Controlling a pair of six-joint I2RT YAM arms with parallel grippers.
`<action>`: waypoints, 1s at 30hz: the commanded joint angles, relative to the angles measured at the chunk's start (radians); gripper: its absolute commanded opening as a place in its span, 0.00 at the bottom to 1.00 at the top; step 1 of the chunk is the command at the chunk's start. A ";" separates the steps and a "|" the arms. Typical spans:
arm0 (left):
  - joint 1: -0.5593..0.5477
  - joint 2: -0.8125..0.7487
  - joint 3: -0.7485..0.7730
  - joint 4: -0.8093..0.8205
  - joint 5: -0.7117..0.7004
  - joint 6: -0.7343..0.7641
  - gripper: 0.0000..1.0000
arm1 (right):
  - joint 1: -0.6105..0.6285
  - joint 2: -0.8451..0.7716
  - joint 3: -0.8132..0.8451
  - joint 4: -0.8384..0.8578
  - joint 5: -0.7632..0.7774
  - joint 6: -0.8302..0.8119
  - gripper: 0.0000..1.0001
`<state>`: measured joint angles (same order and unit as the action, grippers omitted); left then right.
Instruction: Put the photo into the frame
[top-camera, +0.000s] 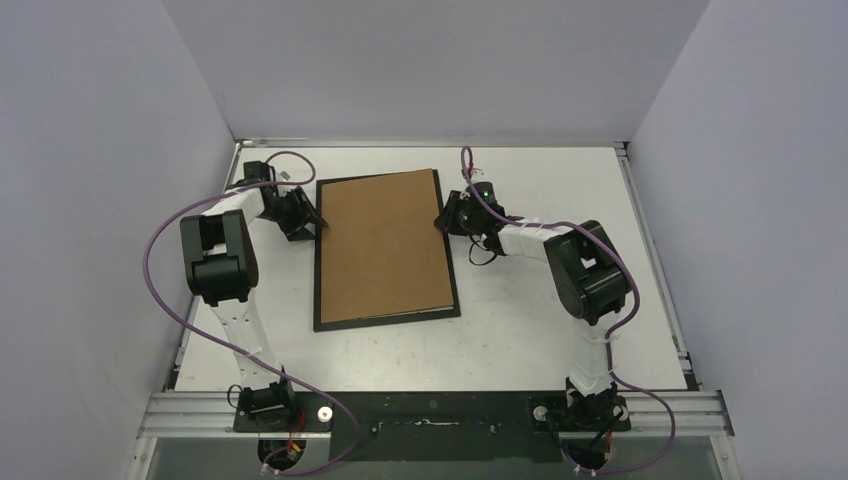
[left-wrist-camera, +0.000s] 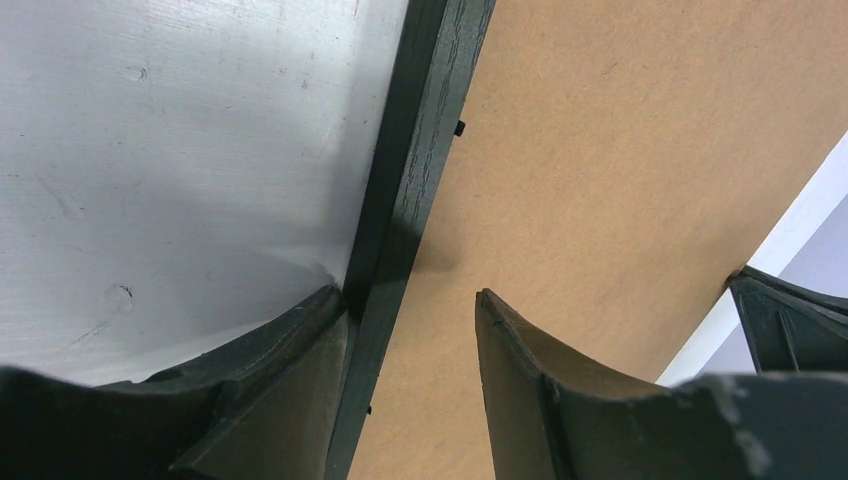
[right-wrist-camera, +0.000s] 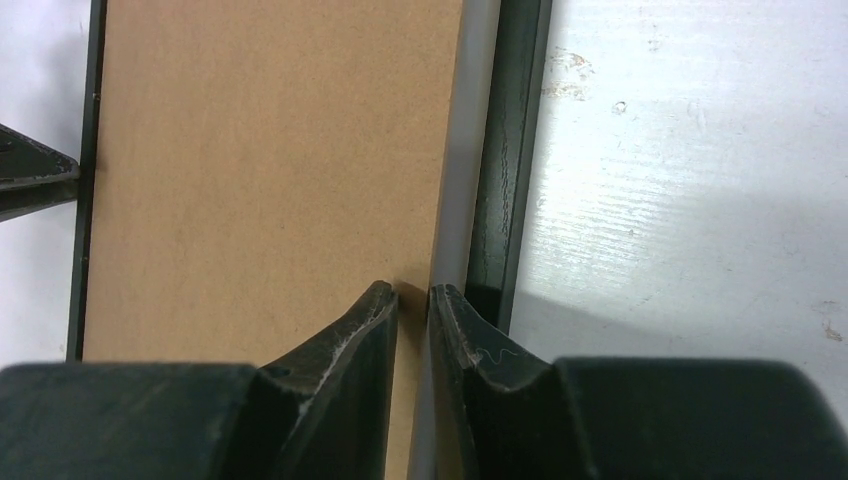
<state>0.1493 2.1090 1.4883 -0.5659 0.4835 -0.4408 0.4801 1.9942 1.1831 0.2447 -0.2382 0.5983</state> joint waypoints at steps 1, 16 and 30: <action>-0.006 -0.005 0.025 -0.027 -0.032 0.025 0.49 | 0.009 -0.023 0.056 0.026 0.025 -0.006 0.22; -0.007 -0.011 0.020 -0.038 -0.097 0.041 0.54 | 0.010 -0.076 0.069 -0.121 0.070 0.089 0.48; -0.052 0.058 0.046 -0.107 -0.206 0.079 0.46 | 0.025 0.036 0.149 -0.204 0.005 0.103 0.34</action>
<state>0.1101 2.1136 1.5253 -0.6170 0.3790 -0.4046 0.4942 1.9961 1.2915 0.0586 -0.2226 0.6941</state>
